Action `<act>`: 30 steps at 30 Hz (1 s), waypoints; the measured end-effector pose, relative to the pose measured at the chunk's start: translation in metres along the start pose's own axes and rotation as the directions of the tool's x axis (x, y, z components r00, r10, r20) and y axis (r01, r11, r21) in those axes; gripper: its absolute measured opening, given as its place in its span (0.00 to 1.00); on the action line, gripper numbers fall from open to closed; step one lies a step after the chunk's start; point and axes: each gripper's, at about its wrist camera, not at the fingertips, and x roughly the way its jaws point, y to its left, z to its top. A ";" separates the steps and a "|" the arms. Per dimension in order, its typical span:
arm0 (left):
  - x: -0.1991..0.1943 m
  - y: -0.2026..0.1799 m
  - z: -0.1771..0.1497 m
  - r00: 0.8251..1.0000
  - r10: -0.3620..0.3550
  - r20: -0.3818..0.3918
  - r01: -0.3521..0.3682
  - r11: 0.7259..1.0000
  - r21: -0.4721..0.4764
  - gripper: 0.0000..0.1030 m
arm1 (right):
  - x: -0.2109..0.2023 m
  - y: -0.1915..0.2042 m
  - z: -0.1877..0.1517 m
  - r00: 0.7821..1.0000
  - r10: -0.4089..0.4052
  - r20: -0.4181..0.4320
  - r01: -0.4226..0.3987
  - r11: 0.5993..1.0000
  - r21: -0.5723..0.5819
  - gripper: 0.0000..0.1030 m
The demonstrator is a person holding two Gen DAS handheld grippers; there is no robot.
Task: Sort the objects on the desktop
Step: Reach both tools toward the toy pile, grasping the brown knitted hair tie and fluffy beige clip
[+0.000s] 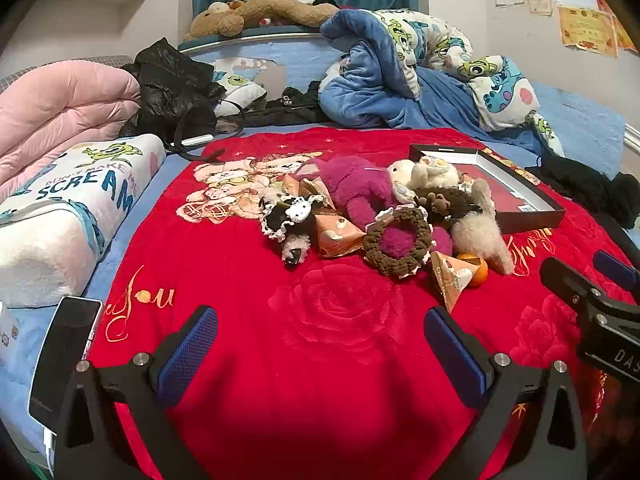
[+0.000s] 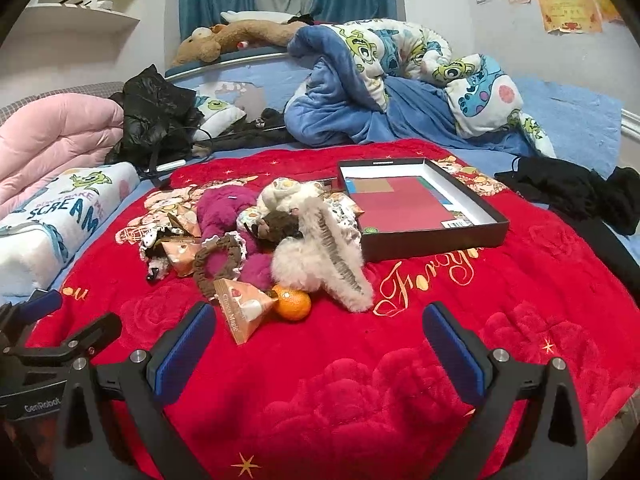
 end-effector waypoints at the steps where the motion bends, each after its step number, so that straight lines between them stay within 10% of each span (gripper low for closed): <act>1: 0.001 0.000 0.000 1.000 -0.008 -0.004 0.008 1.000 -0.004 1.00 | 0.000 0.000 0.000 1.000 -0.005 0.001 0.005 1.000 0.000 1.00; 16: 0.028 -0.014 0.023 0.998 -0.063 -0.026 0.063 0.998 -0.019 1.00 | 0.009 -0.021 0.012 0.998 0.056 0.014 -0.056 0.998 -0.018 1.00; 24: 0.063 -0.031 0.087 0.995 -0.068 -0.068 0.069 0.998 0.012 1.00 | 0.040 -0.023 0.090 0.988 0.150 0.024 -0.149 0.988 -0.028 0.94; 30: 0.099 -0.029 0.068 0.996 -0.034 -0.087 0.037 0.999 0.028 1.00 | 0.077 -0.030 0.073 0.987 0.162 -0.017 -0.162 0.986 -0.022 0.99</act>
